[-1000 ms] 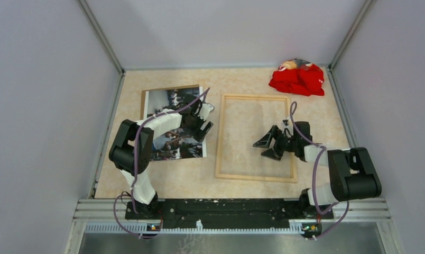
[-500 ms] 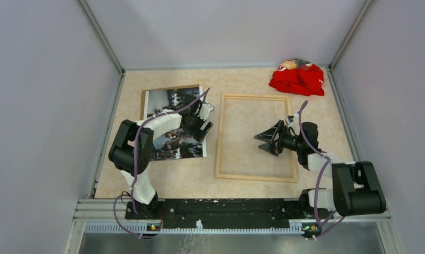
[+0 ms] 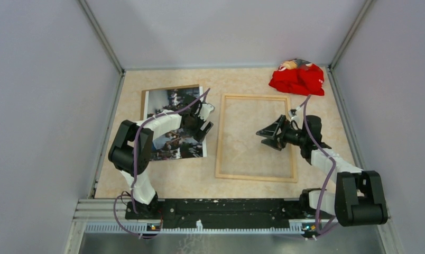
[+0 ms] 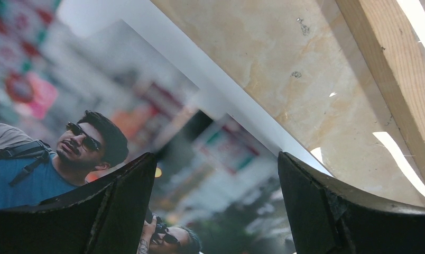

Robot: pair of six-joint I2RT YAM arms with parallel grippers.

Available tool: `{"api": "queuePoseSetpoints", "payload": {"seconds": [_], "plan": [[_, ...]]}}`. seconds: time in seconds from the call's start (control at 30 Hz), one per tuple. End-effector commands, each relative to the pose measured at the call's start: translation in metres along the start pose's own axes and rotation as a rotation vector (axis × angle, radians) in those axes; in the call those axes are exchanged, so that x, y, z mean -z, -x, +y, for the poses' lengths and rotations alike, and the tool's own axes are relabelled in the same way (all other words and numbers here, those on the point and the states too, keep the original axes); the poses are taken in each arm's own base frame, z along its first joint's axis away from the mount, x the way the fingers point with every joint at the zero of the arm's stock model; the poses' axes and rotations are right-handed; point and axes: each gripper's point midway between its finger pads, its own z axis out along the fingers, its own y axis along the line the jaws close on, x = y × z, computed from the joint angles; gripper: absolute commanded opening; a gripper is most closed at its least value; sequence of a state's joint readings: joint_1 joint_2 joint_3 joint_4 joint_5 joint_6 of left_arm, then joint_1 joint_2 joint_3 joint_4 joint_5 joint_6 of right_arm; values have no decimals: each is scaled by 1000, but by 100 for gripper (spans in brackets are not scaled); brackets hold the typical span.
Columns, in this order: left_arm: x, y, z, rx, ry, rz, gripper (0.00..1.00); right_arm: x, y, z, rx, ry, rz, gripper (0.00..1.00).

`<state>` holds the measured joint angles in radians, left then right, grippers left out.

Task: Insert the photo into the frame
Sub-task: Place the photo frame item in the photo frame.

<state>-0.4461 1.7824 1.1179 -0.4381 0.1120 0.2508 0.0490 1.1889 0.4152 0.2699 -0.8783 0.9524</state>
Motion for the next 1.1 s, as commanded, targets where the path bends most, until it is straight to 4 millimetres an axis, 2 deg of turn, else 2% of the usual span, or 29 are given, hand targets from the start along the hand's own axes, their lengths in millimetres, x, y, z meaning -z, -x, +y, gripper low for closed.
{"api": "queuePoseSetpoints", "payload": {"seconds": [0.0,0.17,0.43,0.63,0.7,0.77,0.87,1.03,1.07], "plan": [[-8,-20,0,-27,12,55,91,-6,19,0,91,-31,9,72],[-8,-19,0,-34,12,53,91,-20,37,0,108,-33,58,70],[-8,-20,1,-50,12,55,91,-33,52,-10,117,-62,101,58],[-7,-16,0,-50,5,50,91,-40,56,-16,98,-66,88,33],[-5,-15,0,-50,5,48,92,-41,57,-18,94,-72,85,19],[-1,-8,1,-52,7,36,94,-42,58,-15,105,-70,70,9],[10,8,7,-53,26,5,98,-41,57,-8,176,-83,18,0],[34,35,19,-17,28,-52,98,-24,66,16,346,-139,-96,0],[38,39,21,-8,24,-62,98,-19,68,14,351,-189,-98,0]]}}
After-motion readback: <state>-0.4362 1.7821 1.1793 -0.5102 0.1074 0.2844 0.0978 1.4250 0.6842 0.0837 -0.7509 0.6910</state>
